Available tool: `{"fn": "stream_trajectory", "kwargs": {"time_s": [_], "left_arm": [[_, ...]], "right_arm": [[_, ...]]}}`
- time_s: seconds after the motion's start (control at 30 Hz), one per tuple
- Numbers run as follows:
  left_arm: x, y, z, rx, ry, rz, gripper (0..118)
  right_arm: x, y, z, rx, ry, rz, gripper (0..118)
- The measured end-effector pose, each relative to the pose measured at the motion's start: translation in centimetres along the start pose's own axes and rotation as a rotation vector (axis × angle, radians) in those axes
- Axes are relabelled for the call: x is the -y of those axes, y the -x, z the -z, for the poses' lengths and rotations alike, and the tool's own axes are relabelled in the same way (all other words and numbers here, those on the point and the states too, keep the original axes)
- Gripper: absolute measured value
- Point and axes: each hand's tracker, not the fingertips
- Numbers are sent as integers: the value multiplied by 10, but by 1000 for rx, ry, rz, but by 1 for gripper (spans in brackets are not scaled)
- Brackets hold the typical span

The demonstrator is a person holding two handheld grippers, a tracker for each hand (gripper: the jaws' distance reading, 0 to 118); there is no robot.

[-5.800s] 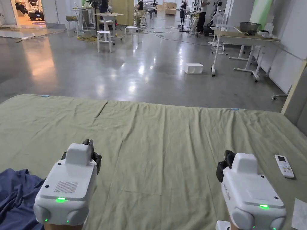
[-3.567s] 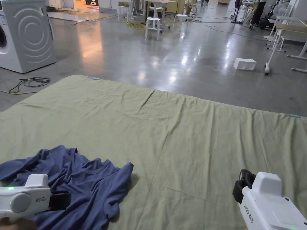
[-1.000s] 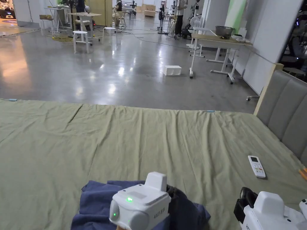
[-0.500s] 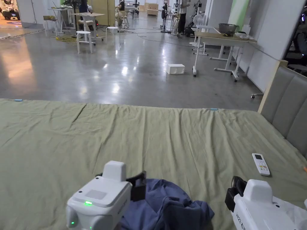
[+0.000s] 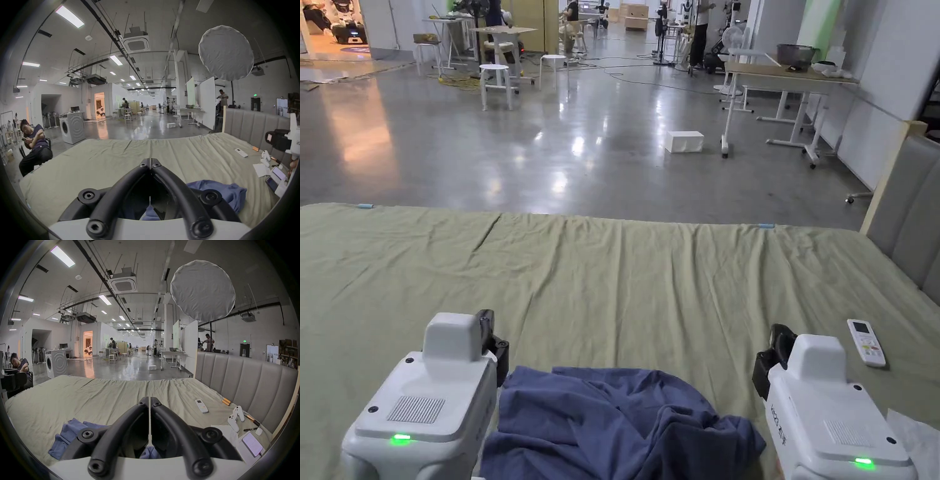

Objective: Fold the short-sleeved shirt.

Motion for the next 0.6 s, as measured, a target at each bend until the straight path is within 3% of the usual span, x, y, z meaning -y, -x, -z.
{"fn": "stream_trajectory", "kwargs": {"time_s": [0.13, 0.3, 0.43, 0.6], "left_arm": [[12, 12, 7, -3, 80, -25, 0], [44, 32, 32, 87, 355, -113, 0], [90, 37, 50, 78, 554, -102, 0], [137, 40, 70, 105, 760, -198, 1]], "right_arm": [[-1, 3, 3, -17, 3, -4, 2], [5, 4, 6, -25, 29, -9, 2], [16, 5, 9, -33, 59, -11, 2], [28, 7, 12, -43, 104, -11, 2]]}}
